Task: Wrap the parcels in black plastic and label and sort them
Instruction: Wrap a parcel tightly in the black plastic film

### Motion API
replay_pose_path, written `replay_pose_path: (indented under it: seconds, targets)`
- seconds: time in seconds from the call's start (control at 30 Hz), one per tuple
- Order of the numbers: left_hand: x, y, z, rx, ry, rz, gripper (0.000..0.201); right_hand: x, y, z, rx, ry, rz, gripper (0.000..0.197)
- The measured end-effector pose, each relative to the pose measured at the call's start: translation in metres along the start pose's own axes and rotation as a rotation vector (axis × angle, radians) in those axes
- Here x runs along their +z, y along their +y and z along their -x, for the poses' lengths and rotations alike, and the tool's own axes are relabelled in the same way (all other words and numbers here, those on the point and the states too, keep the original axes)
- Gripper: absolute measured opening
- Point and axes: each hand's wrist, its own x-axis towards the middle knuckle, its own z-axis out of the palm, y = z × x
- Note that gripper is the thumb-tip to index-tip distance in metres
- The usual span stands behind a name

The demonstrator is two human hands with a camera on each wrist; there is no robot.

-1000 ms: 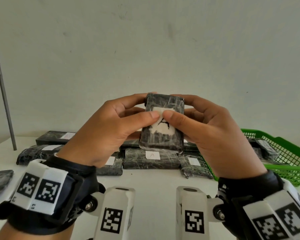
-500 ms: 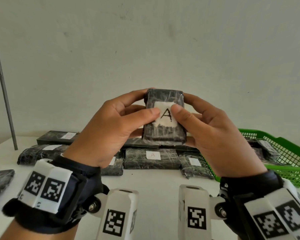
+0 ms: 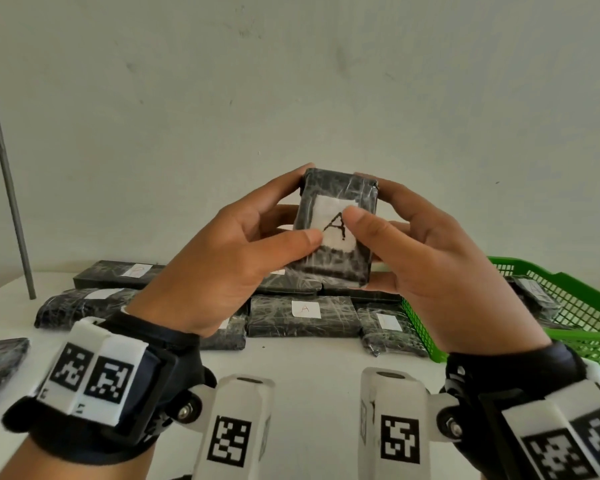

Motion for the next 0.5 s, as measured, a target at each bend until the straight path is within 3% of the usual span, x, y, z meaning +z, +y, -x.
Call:
replay_pose_path:
  seconds: [0.17,0.37,0.5]
  targets:
    - [-0.0006,0.0014,0.0016,-0.031,-0.077,-0.019,0.086,0.0039,-0.0015,-0.0002,-0.007,0.061,0.007,0.034]
    - [-0.0032,0.0006,0.0006,-0.038,-0.015,0.004,0.075,0.0061,0.0007,-0.0008,-0.066,0.031,0.060,0.038]
    - [-0.0058,0.0019,0.0001,-0.030,0.040,0.063,0.068,0.0059,-0.0002,-0.0010,-0.069,0.003,0.047,0.057]
